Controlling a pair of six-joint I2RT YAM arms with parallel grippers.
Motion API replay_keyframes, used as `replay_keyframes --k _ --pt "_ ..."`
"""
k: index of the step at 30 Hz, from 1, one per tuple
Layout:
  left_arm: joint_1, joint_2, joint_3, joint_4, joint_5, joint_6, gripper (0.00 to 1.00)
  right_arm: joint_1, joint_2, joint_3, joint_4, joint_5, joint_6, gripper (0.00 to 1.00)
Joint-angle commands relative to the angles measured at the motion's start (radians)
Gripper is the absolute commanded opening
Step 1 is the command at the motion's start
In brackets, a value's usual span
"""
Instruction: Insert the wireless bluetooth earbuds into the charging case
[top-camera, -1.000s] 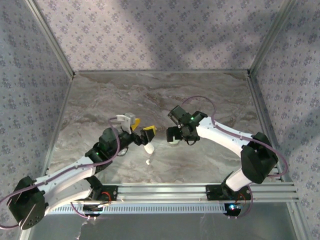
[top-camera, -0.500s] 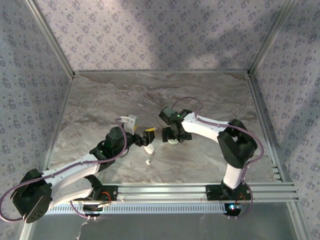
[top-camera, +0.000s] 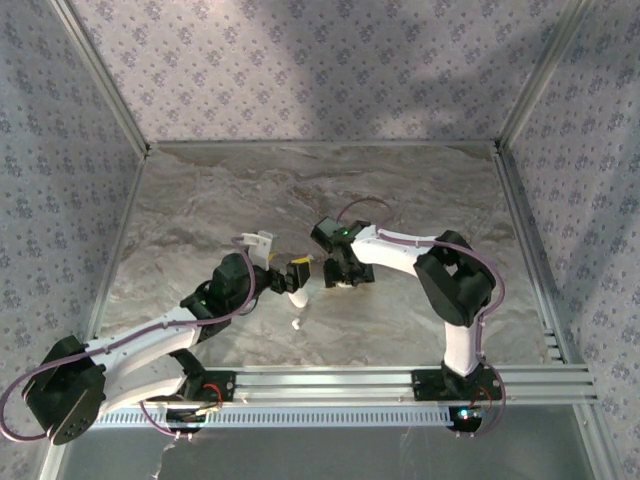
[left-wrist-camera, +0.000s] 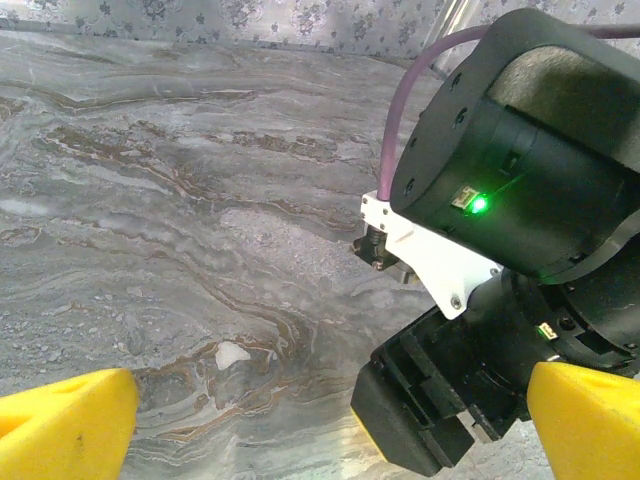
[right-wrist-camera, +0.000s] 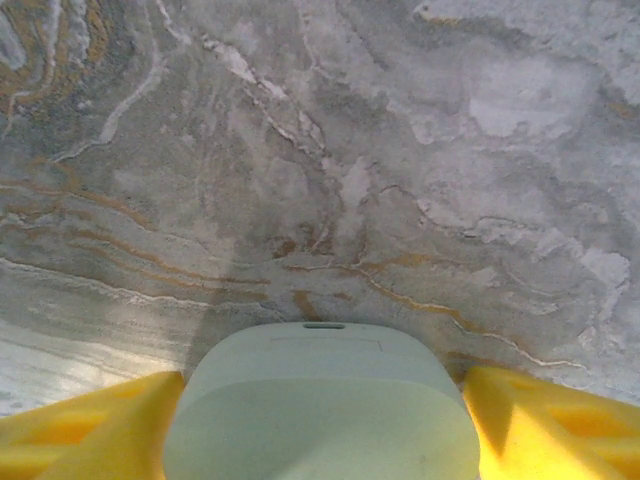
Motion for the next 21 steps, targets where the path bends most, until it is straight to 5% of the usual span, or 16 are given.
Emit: replay_keyframes --k 1,12,21 --pt "-0.005 0.008 0.037 0.014 -0.001 0.012 1.0 0.008 0.025 0.025 -0.017 0.011 0.011 0.68" --pt "-0.005 0.019 0.039 0.018 0.001 0.009 1.0 -0.041 -0.052 0.032 -0.057 0.05 -0.013 0.59" --pt "-0.005 0.028 0.039 0.021 0.005 0.009 1.0 -0.305 -0.015 0.144 -0.06 -0.002 -0.214 0.59"
